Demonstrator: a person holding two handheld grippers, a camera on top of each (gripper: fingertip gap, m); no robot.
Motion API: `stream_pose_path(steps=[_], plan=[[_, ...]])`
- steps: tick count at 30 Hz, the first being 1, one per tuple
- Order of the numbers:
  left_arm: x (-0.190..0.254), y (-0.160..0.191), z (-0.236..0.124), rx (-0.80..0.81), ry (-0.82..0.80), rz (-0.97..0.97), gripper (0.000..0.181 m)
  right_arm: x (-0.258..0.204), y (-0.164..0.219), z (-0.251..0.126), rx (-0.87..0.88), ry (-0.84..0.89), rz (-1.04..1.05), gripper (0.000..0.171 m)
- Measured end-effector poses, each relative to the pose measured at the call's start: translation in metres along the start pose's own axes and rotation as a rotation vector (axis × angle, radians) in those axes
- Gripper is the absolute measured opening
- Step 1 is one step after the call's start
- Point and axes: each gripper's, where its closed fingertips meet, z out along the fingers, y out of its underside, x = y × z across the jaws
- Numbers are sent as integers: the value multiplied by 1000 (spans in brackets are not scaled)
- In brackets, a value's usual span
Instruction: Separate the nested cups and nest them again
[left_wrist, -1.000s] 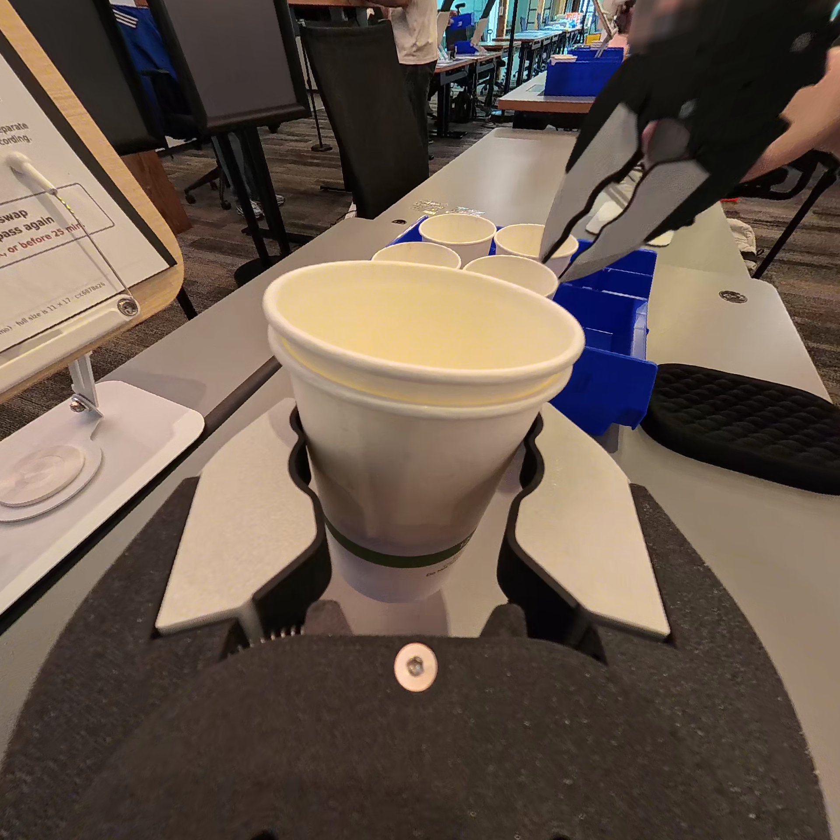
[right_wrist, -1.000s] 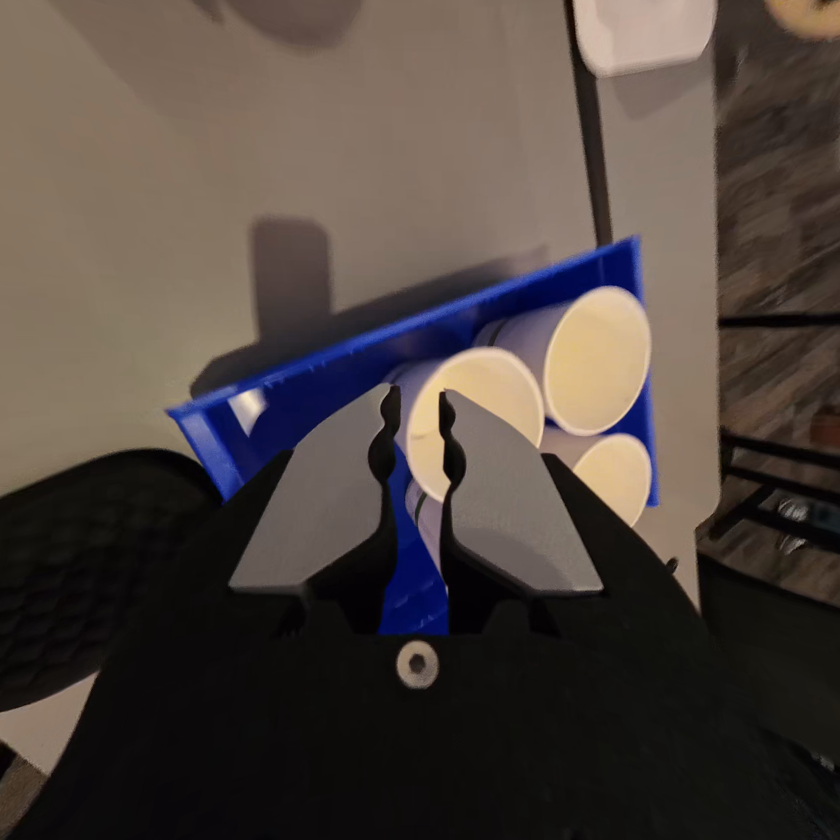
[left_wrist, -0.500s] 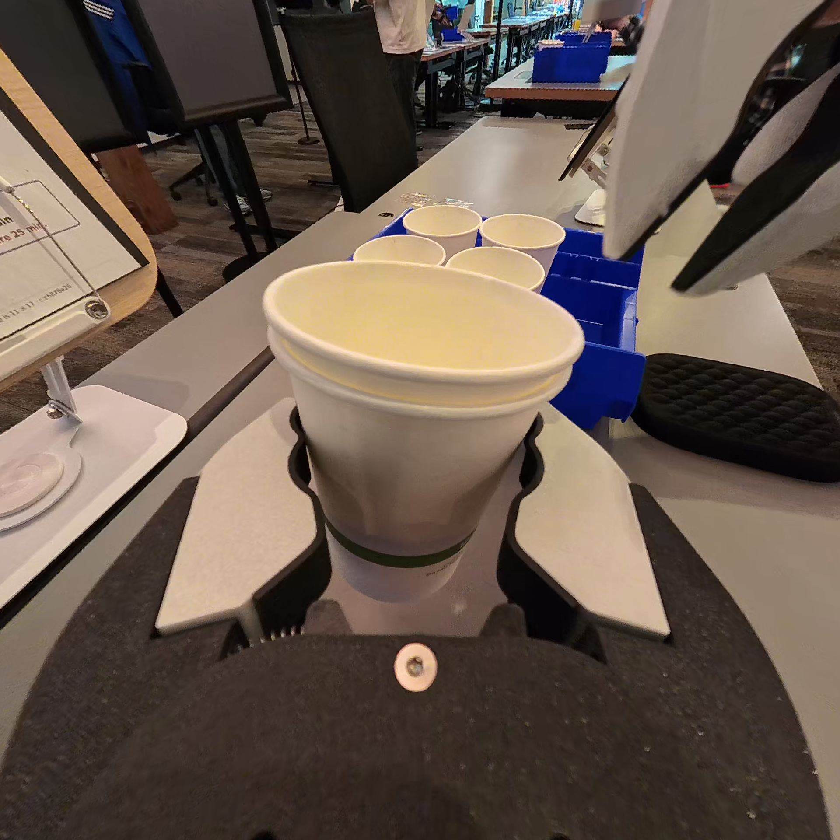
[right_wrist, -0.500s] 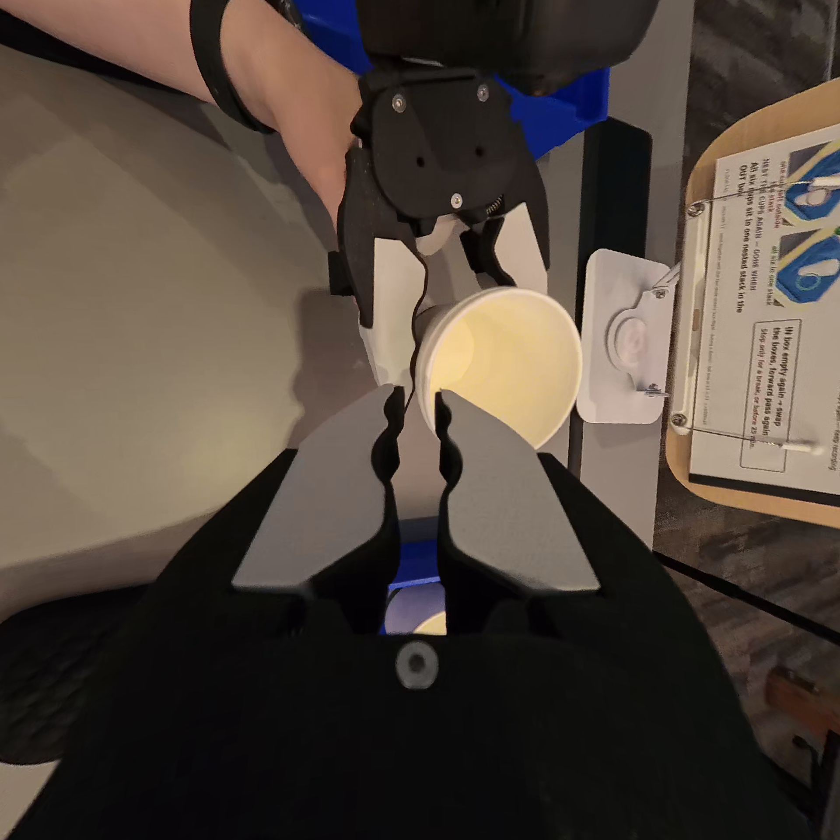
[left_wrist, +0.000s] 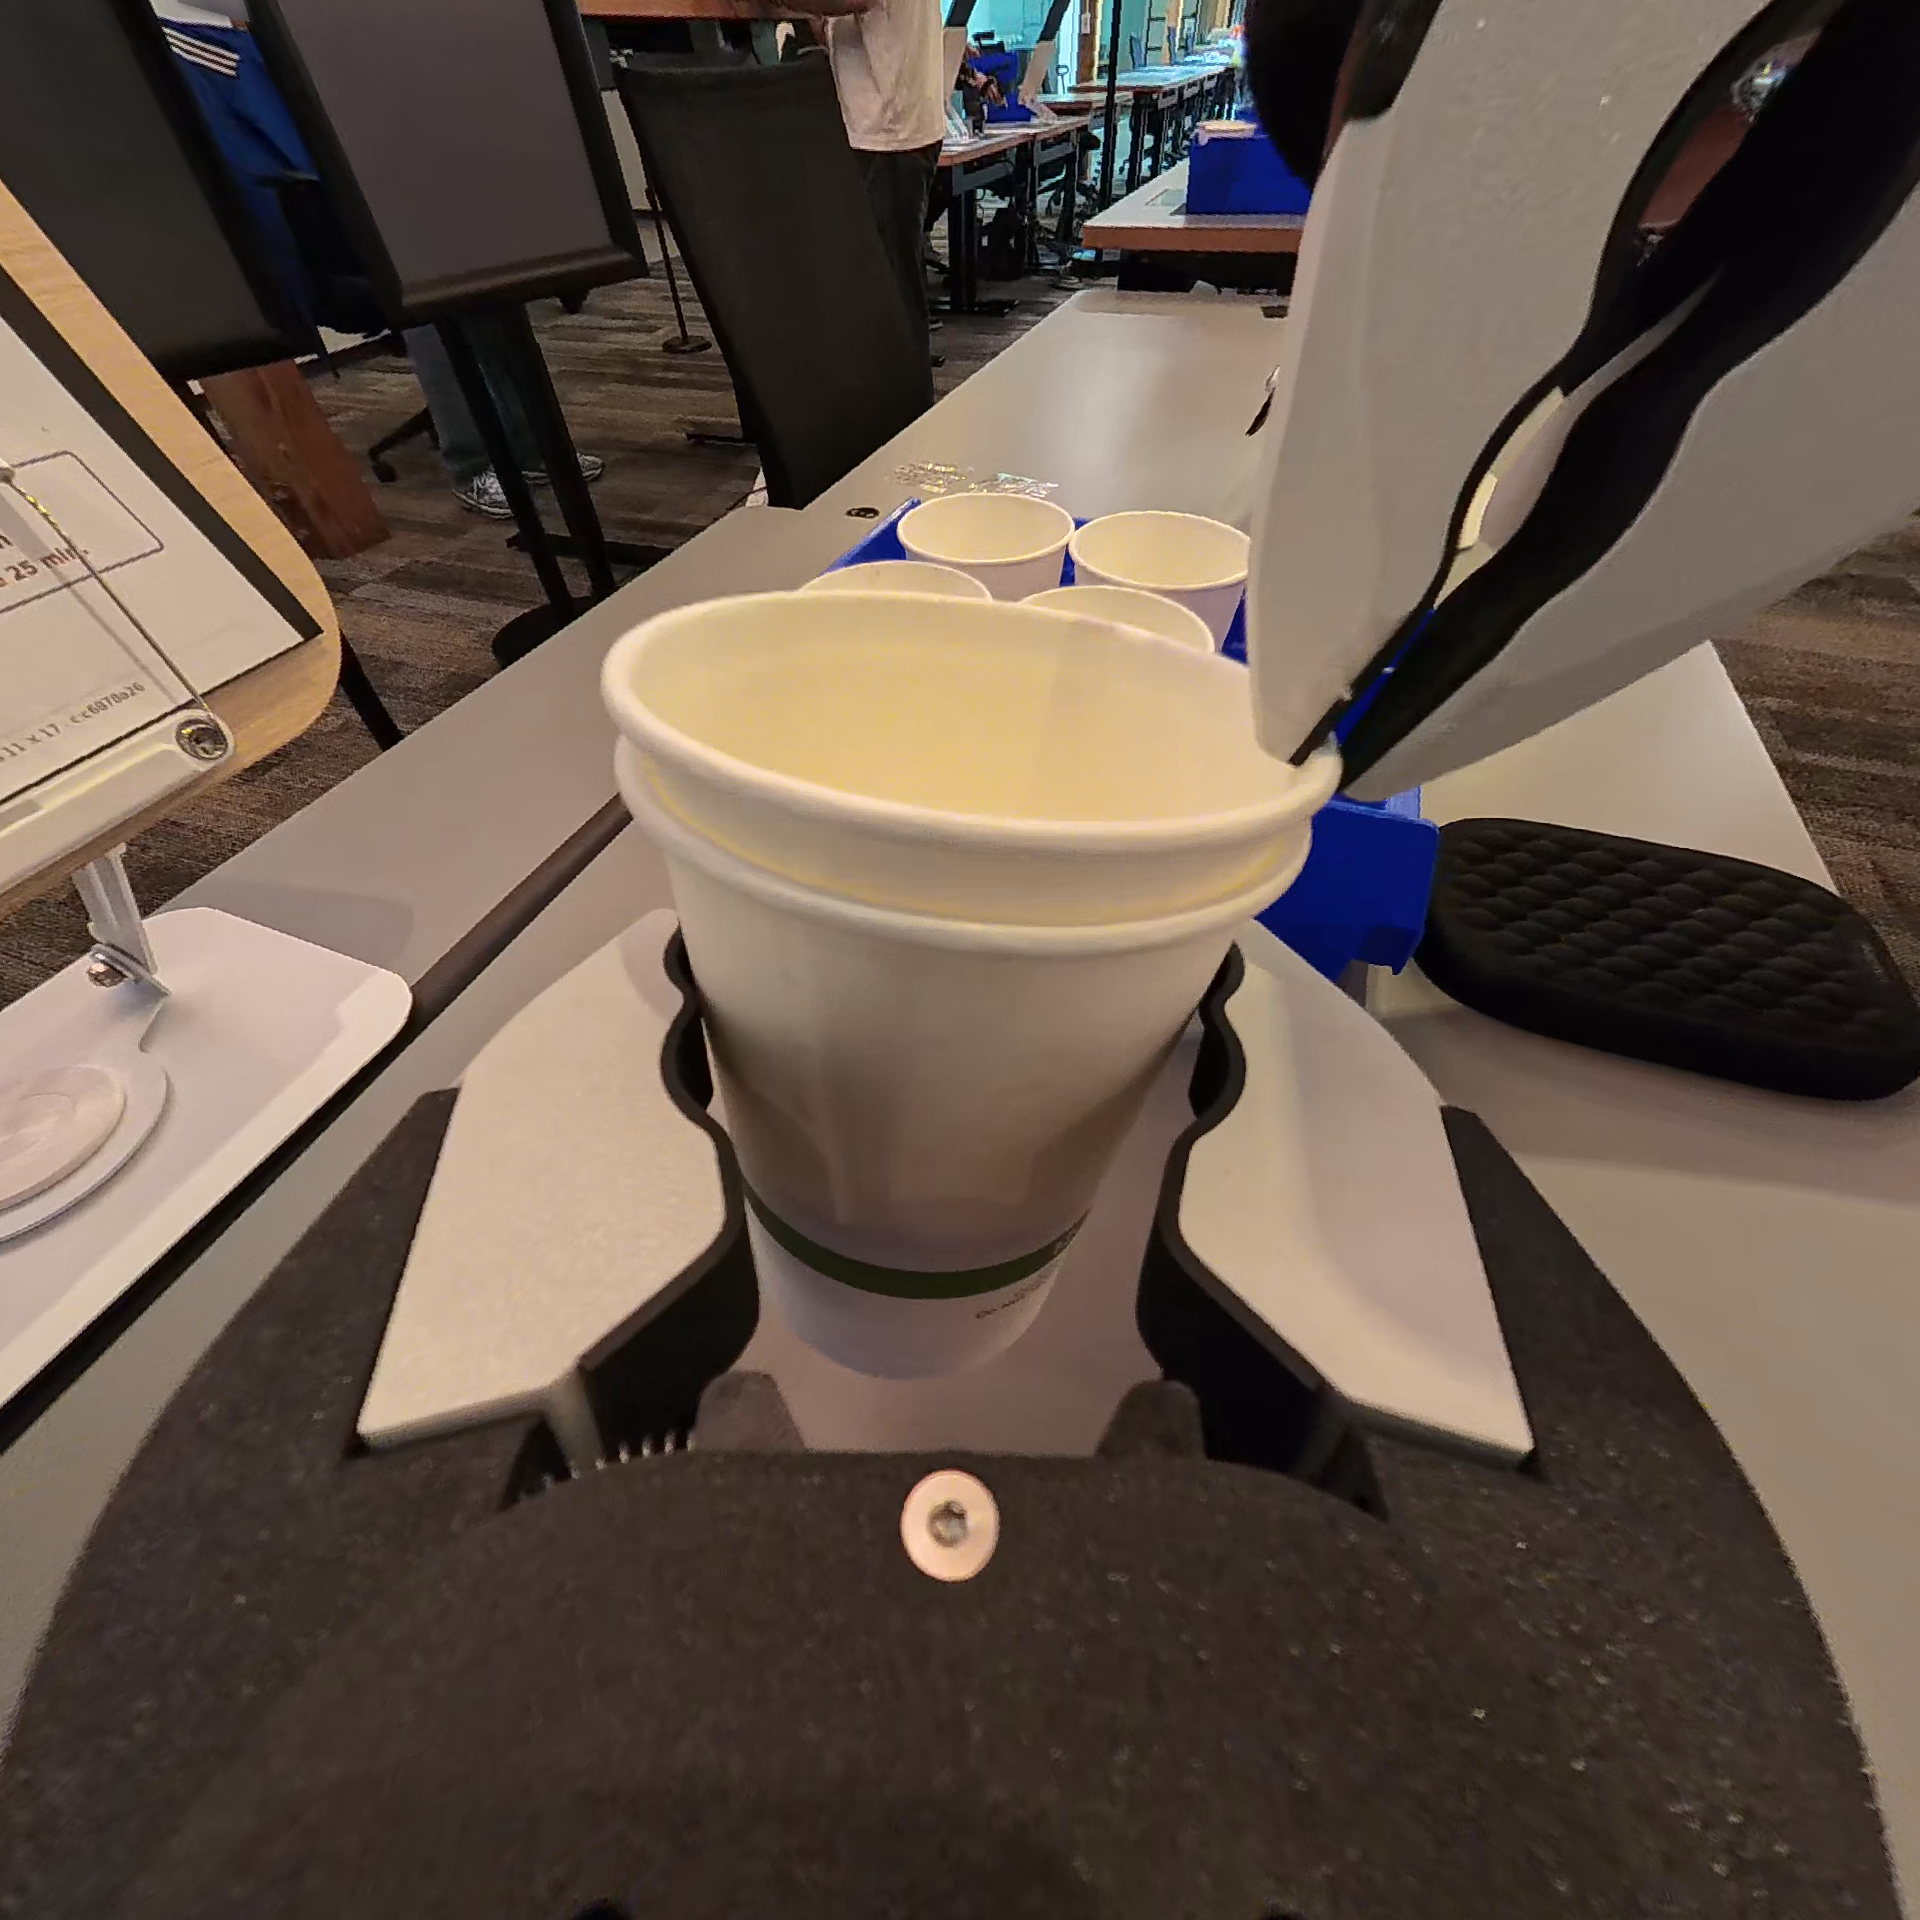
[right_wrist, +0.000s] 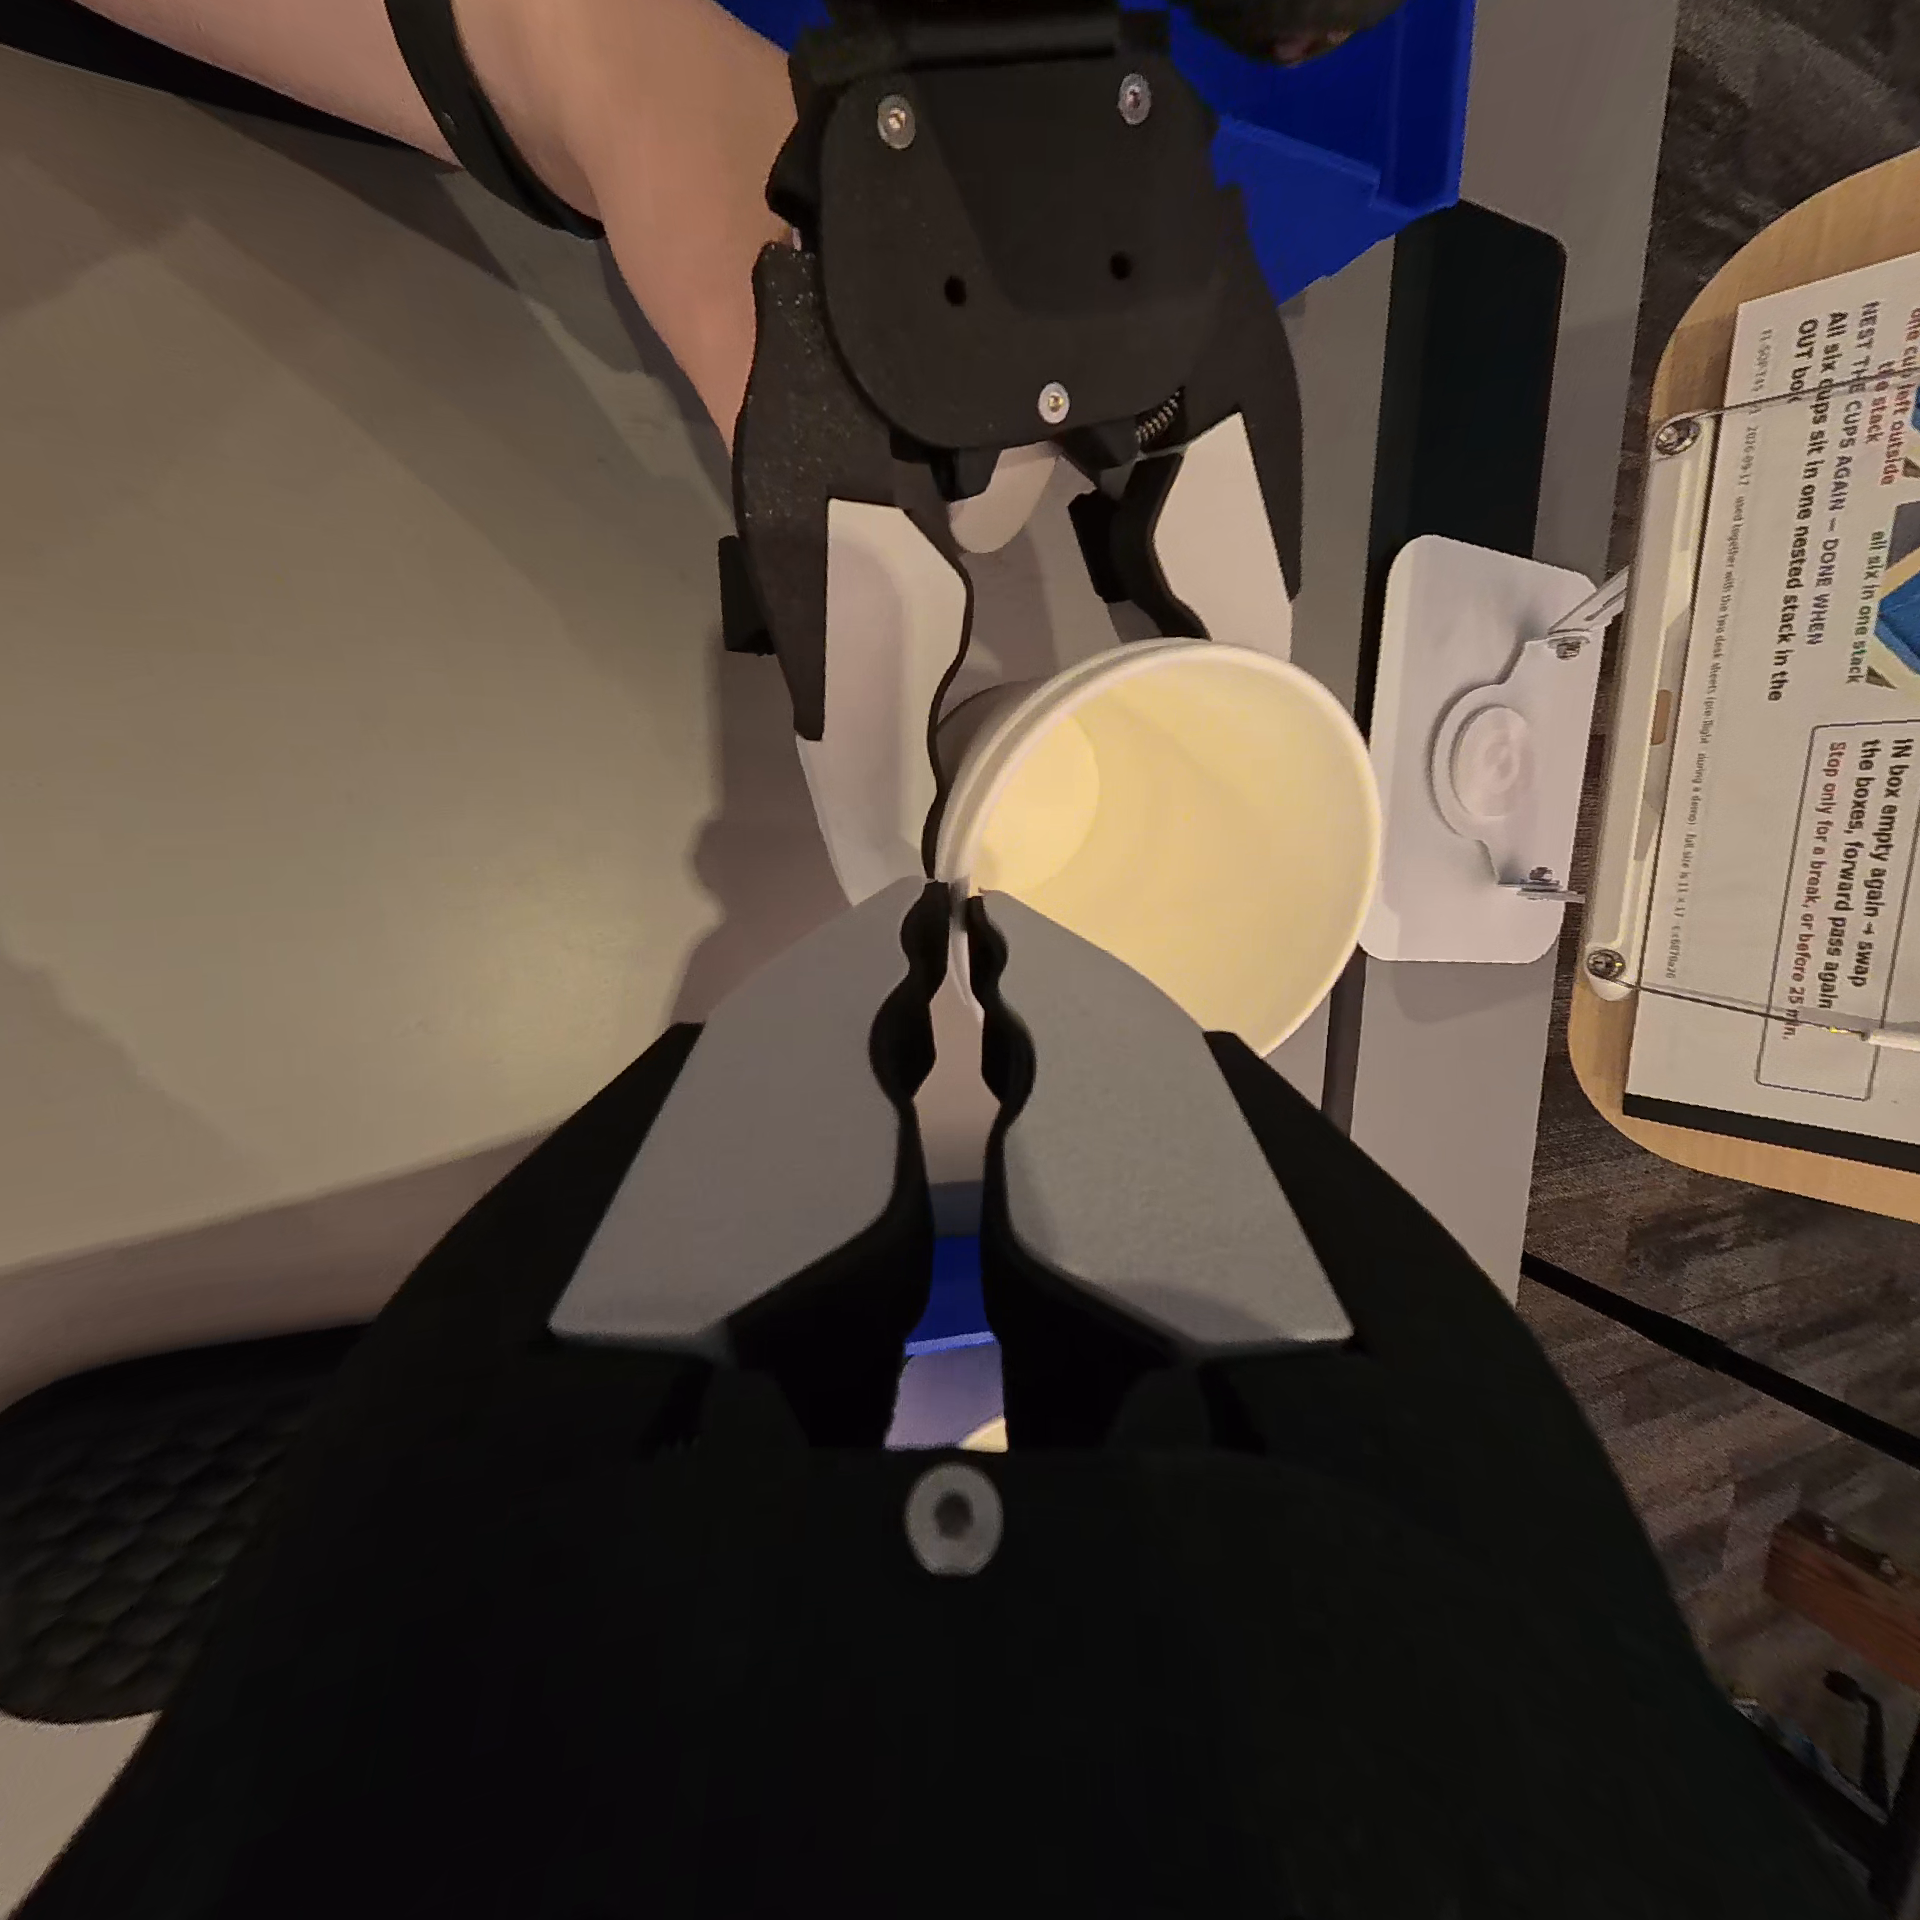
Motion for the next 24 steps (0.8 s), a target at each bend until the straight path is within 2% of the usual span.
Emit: stream_pose_path(steps=[7, 16, 24], plan=[[-2, 3, 1, -12, -6, 2, 92, 10, -7, -19, -11, 16, 8, 3], [0, 7, 4, -30, 0, 10, 92, 31, -14, -74, -16, 103, 32, 3], [-4, 11, 4, -43, -8, 4, 92, 27, 14, -115, -56, 166, 96, 3]])
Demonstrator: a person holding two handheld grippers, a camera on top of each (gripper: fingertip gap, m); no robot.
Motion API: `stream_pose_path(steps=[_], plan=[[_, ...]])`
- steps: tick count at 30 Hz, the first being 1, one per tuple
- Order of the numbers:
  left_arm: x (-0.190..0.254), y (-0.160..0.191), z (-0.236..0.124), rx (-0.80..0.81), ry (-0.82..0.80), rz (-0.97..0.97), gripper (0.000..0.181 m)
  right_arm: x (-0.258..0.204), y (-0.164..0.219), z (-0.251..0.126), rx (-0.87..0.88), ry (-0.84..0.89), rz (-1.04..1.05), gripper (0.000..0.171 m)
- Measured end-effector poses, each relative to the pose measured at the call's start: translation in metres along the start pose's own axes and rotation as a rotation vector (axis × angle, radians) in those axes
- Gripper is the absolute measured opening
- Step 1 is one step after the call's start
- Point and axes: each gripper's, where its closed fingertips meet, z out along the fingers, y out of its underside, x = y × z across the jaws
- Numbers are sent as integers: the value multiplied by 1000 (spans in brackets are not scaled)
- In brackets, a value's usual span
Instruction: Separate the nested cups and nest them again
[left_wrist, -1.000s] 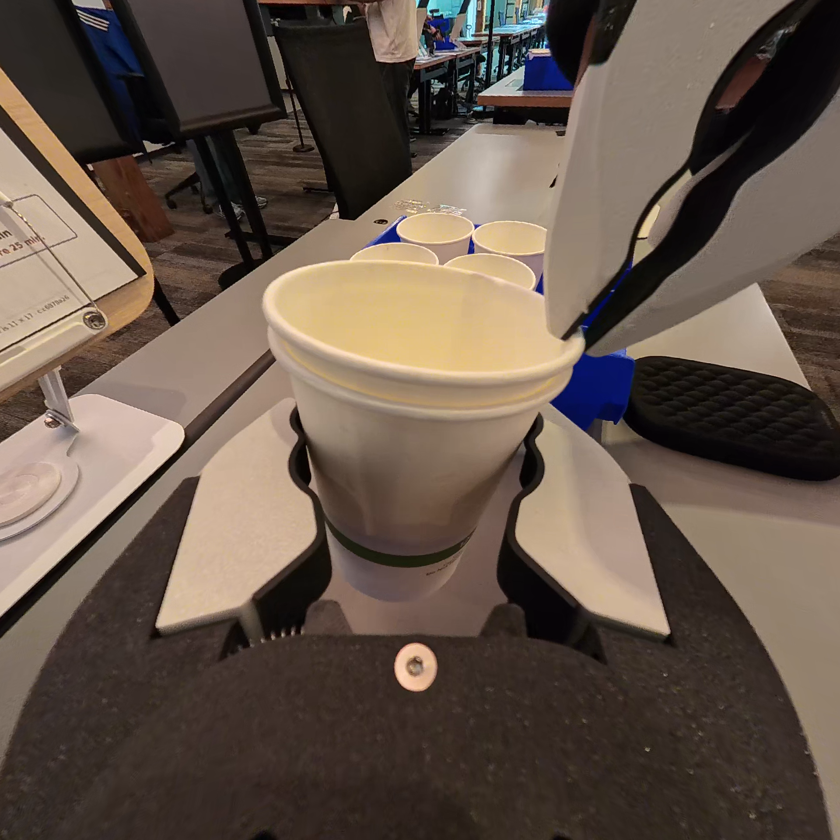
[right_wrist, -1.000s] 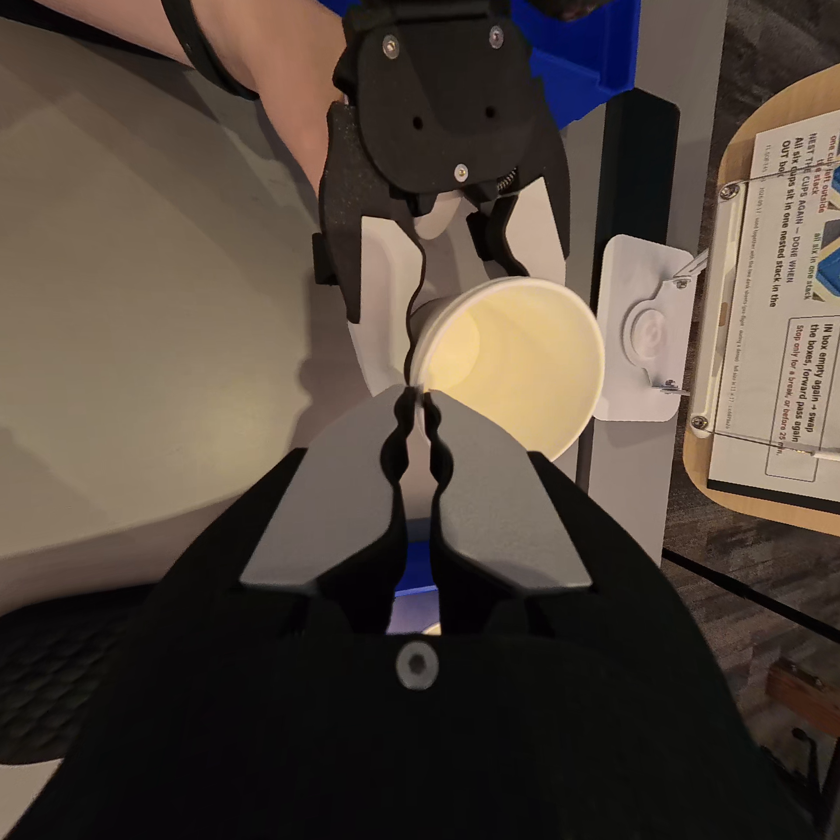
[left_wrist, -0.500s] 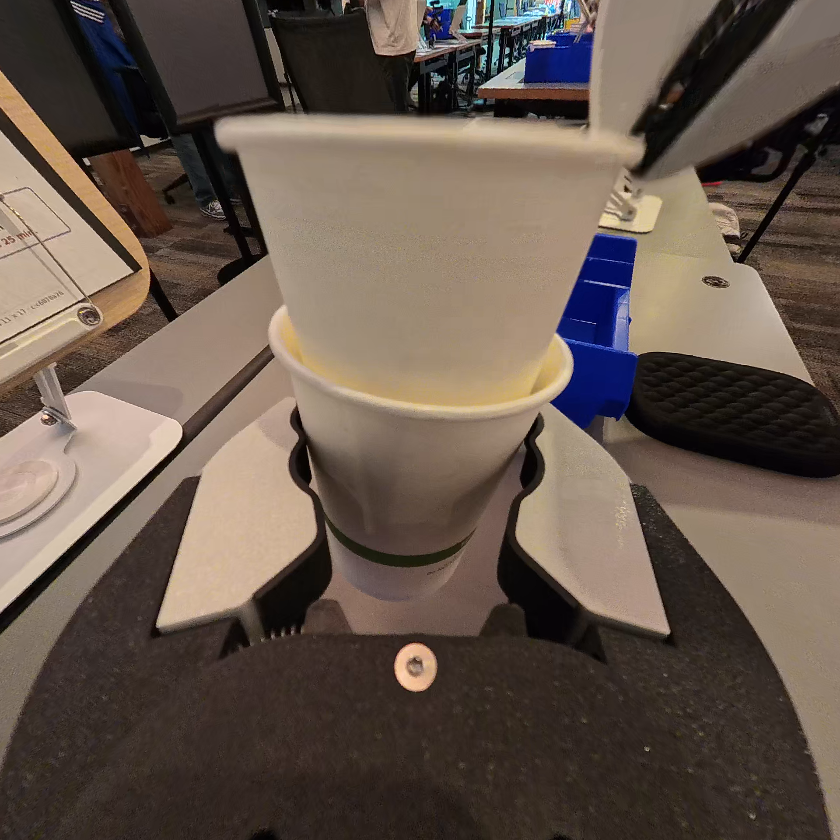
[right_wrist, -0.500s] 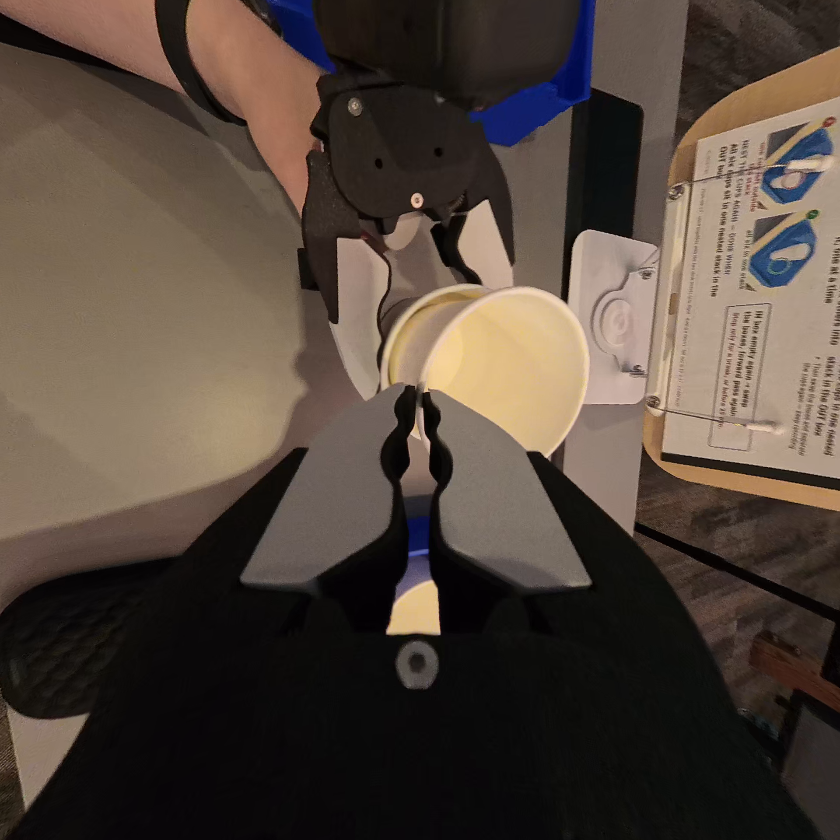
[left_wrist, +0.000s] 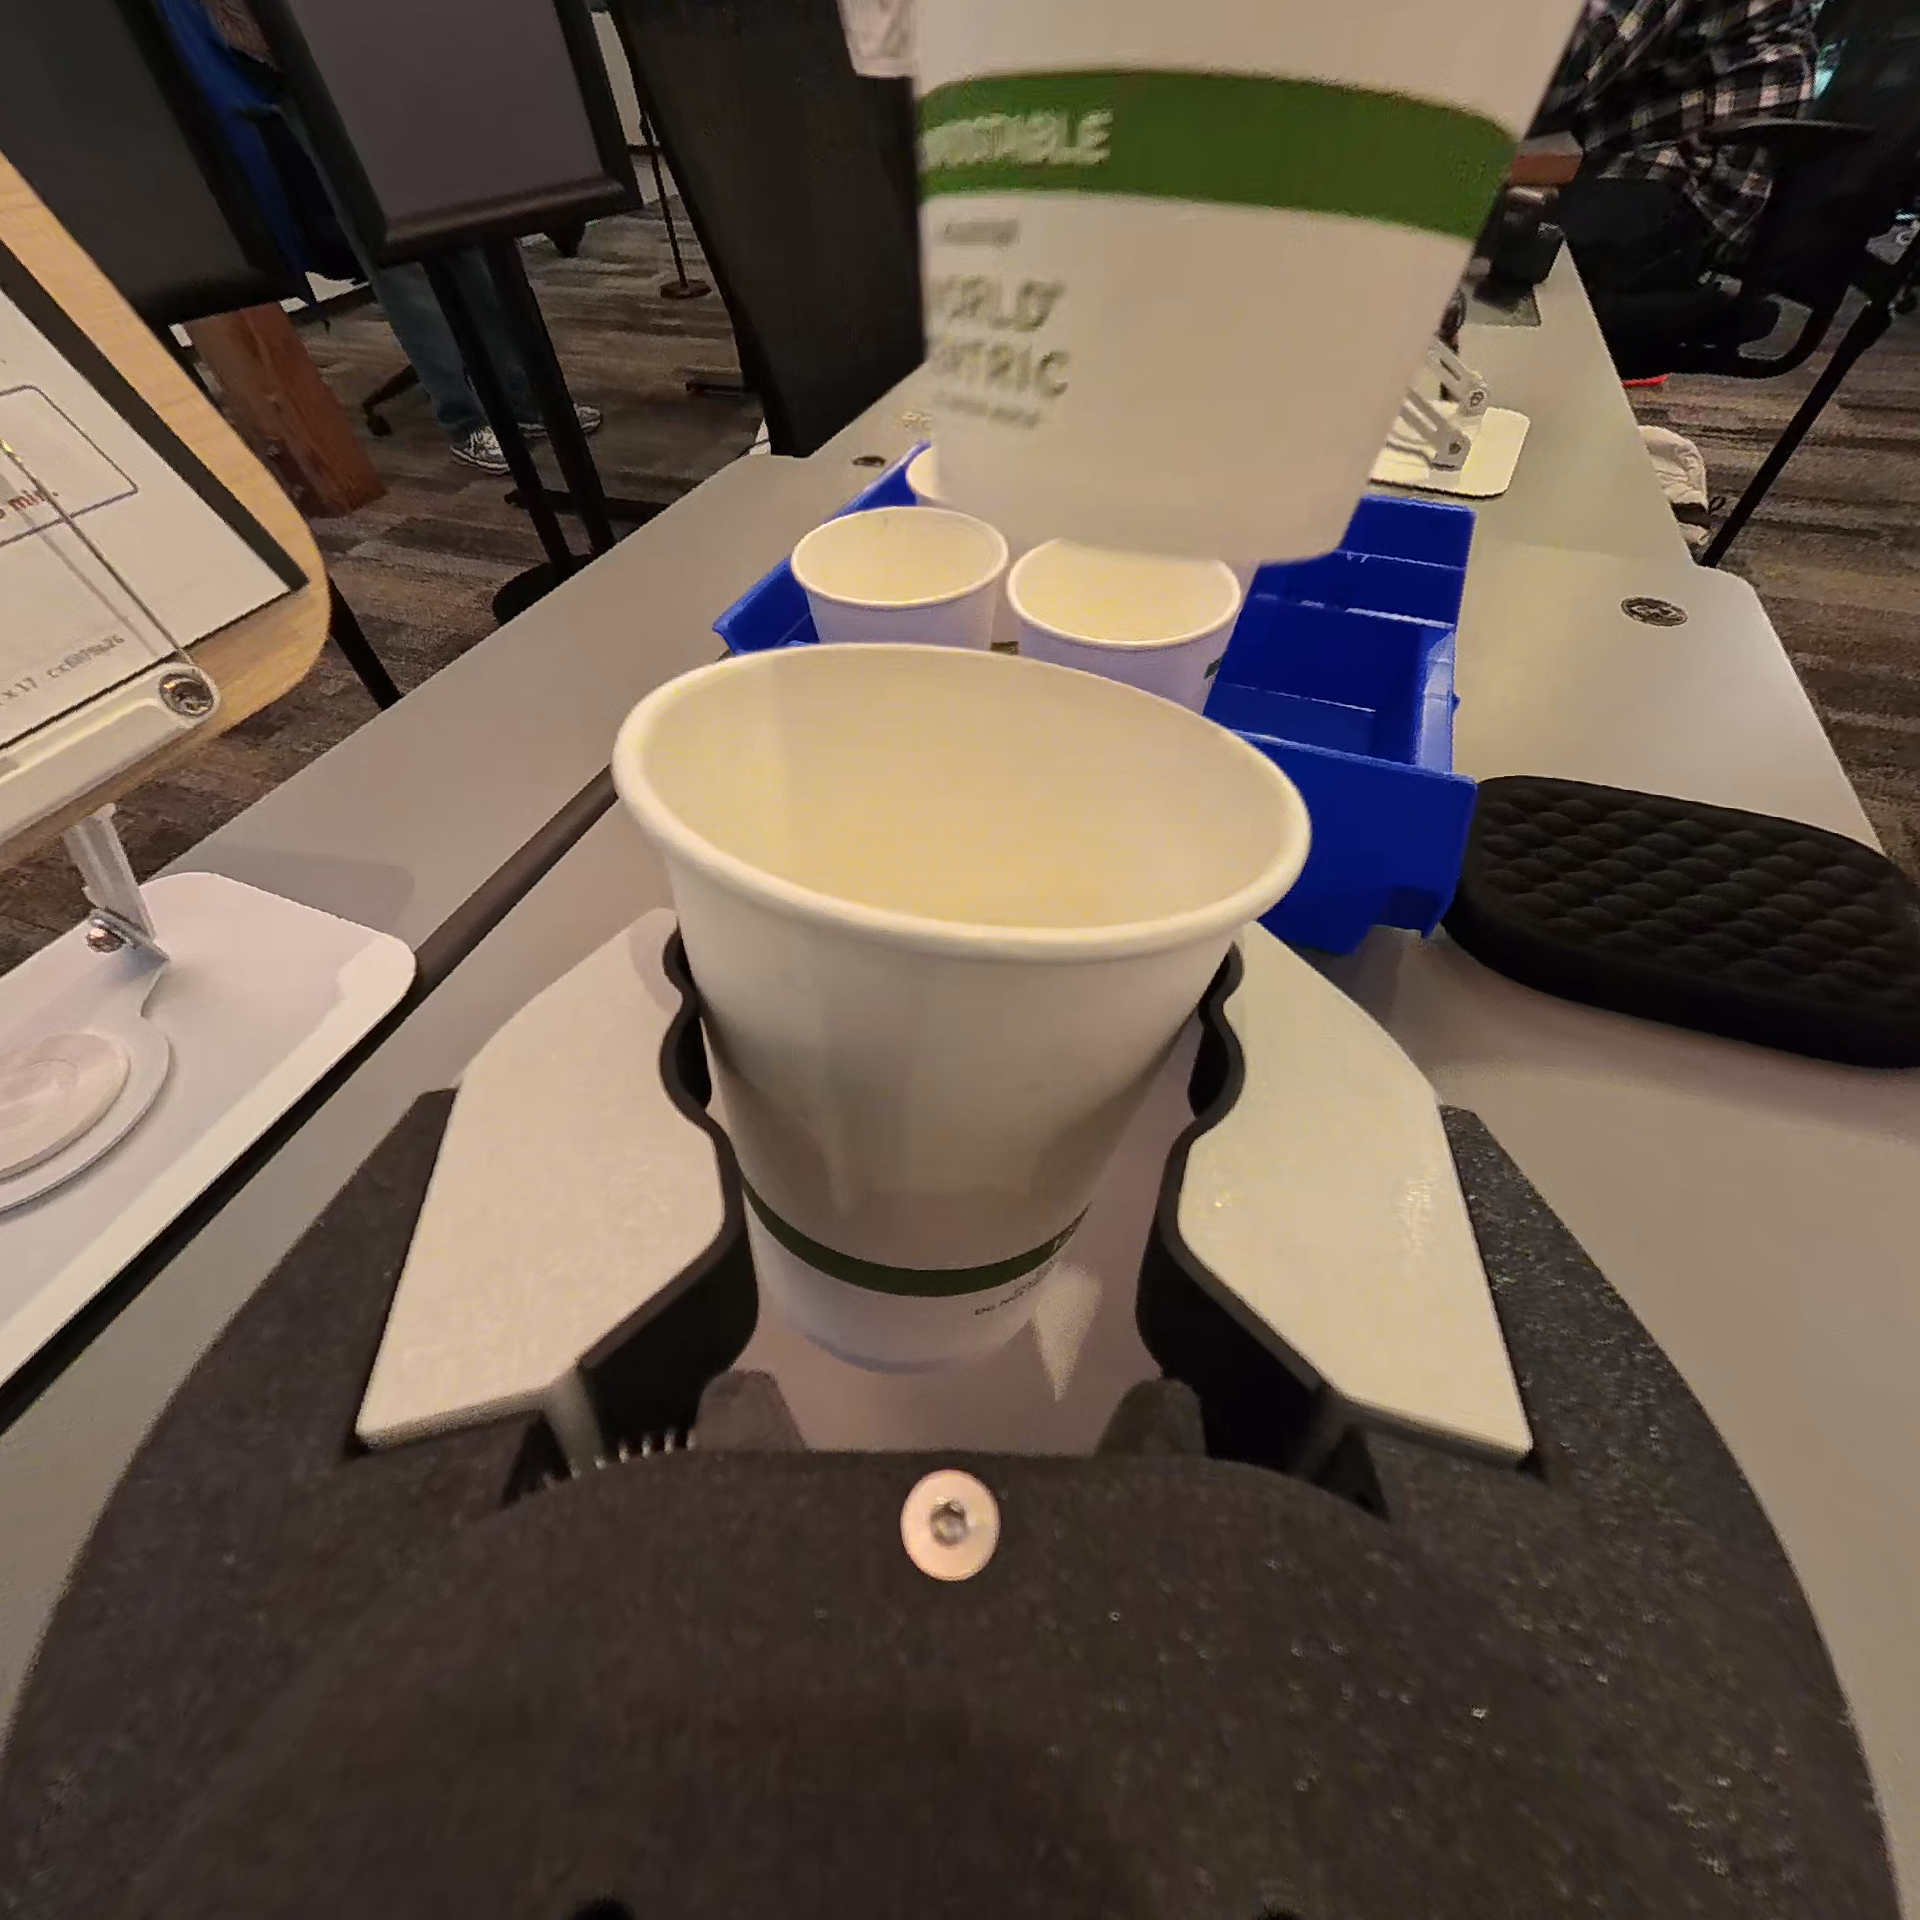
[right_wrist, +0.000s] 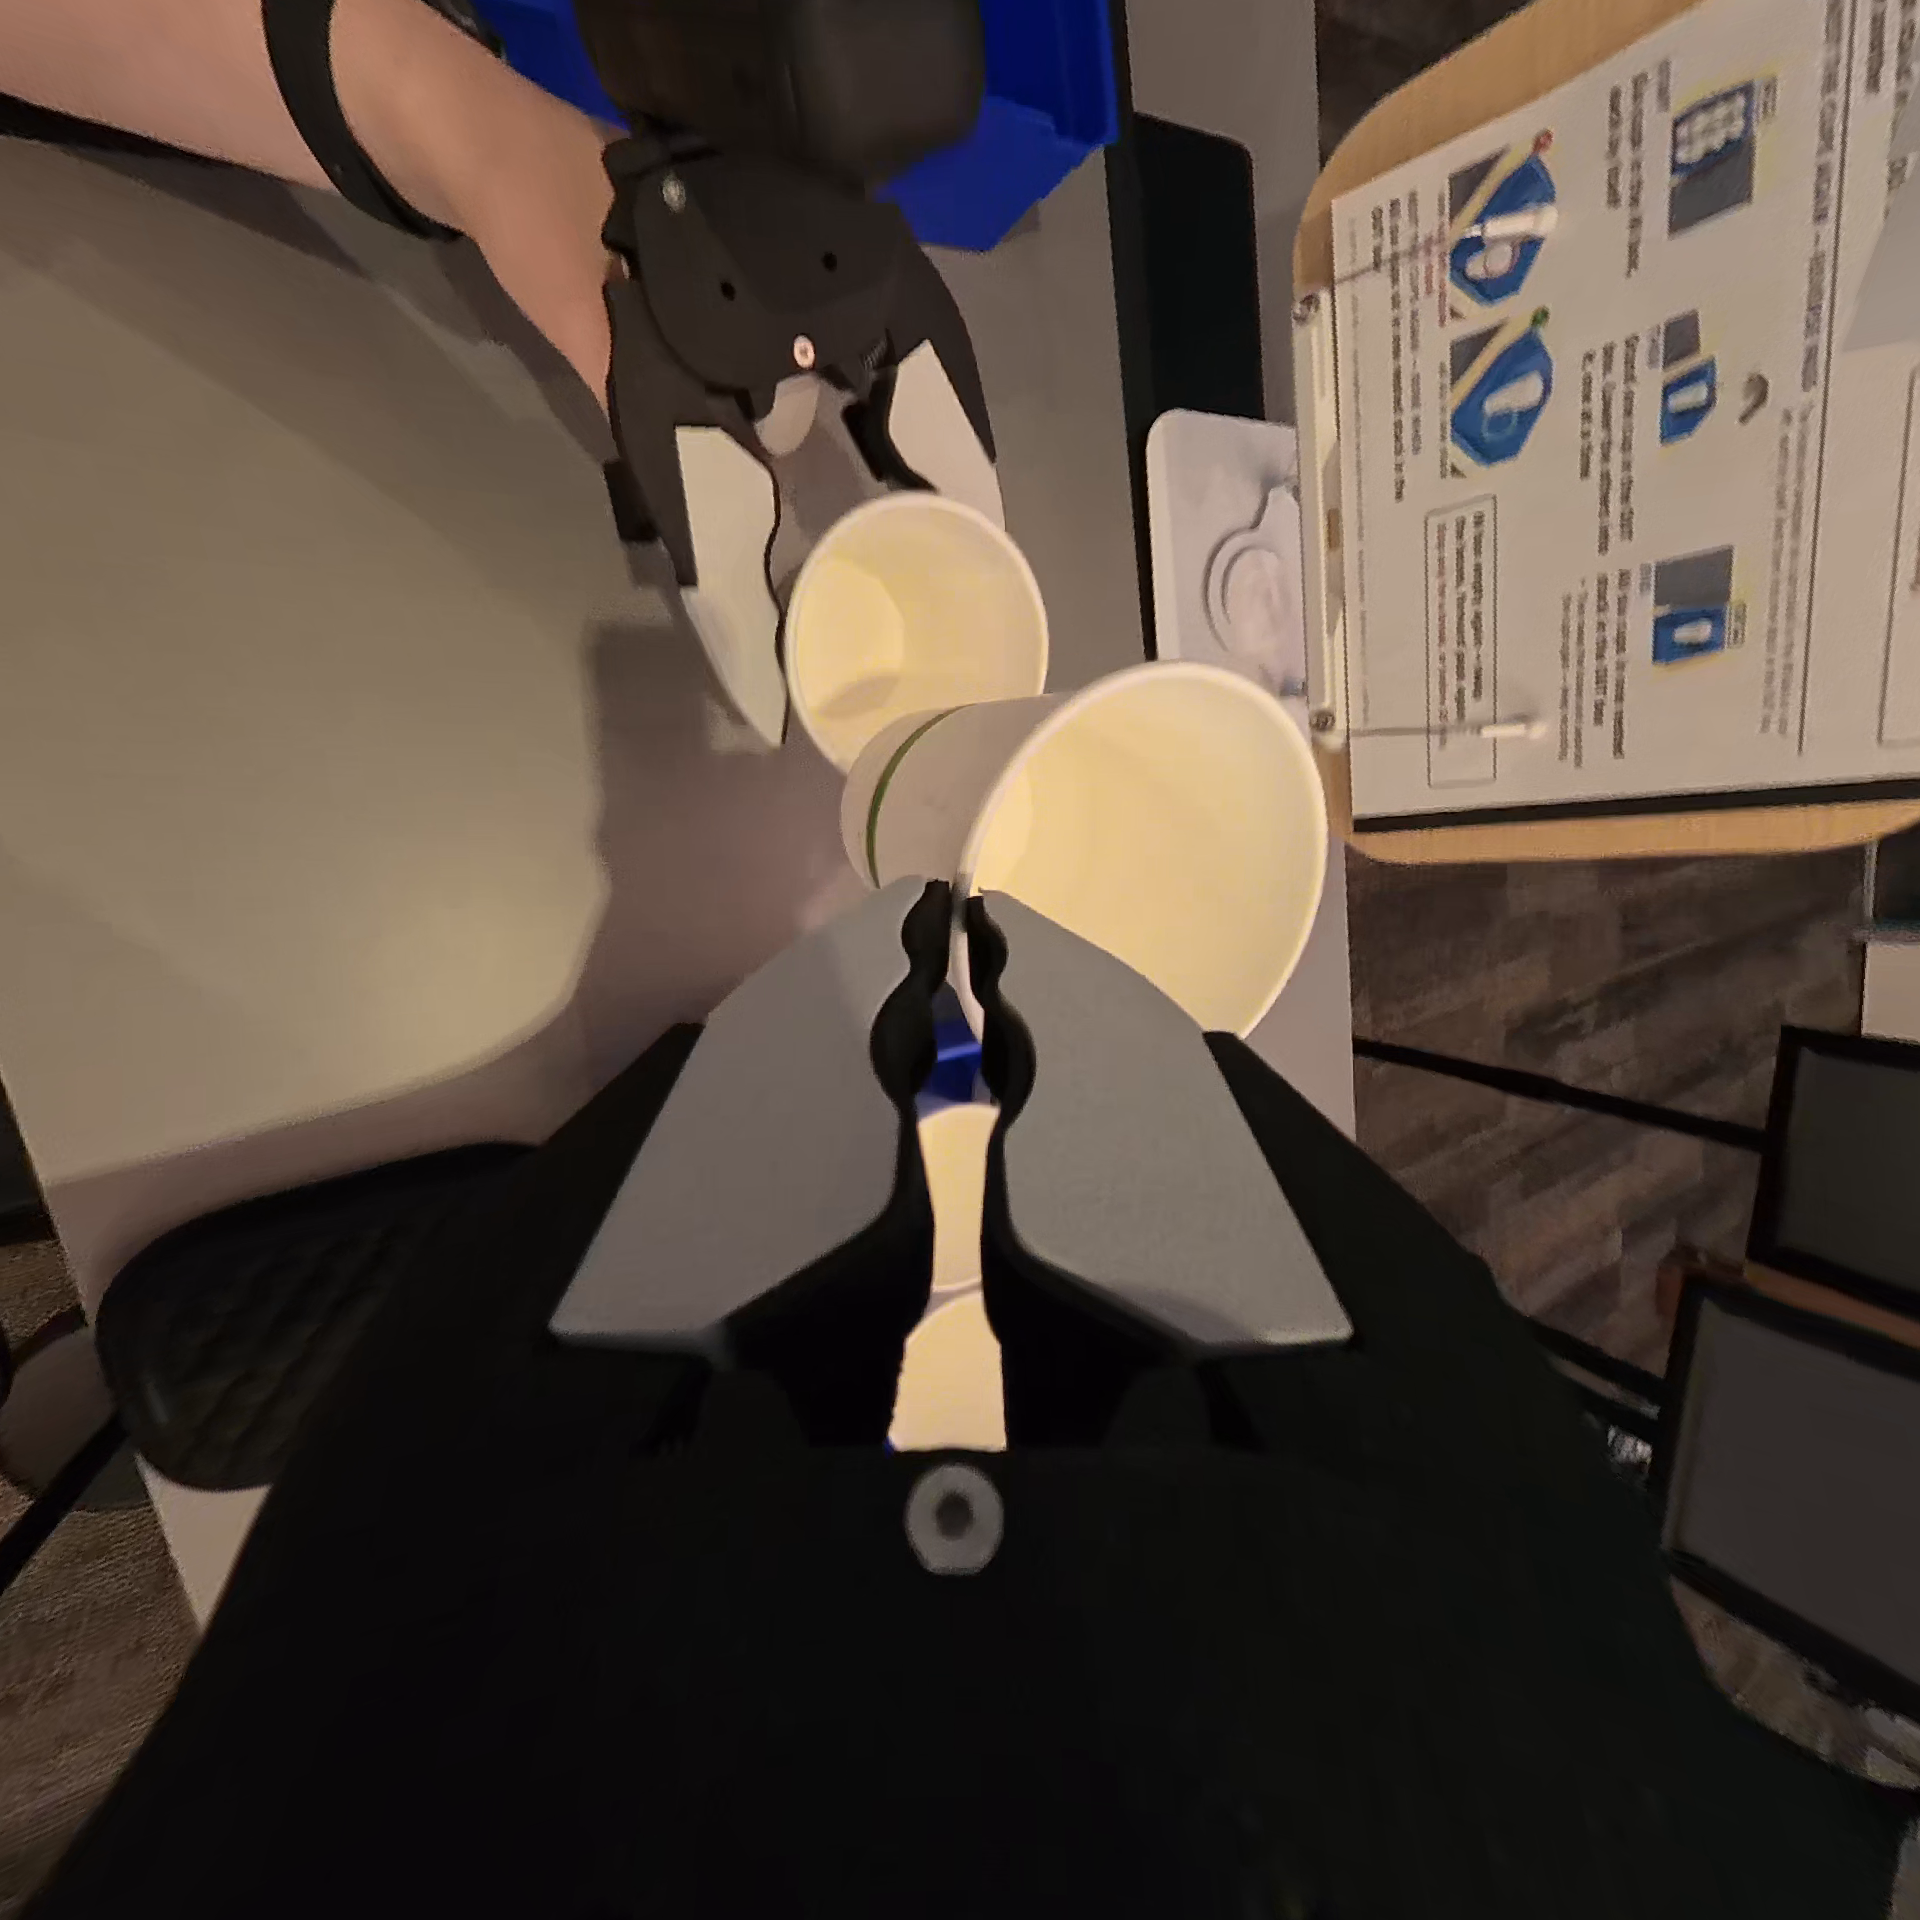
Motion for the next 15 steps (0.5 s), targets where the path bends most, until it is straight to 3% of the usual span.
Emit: stream_pose_path(steps=[8, 15], plan=[[-3, 1, -1, -1, -6, -5, 92, -16, 86, -31, -147, 51, 124, 3], [-6, 3, -1, -4, -12, -12, 92, -45, 176, -24, -271, 69, 228, 3]])
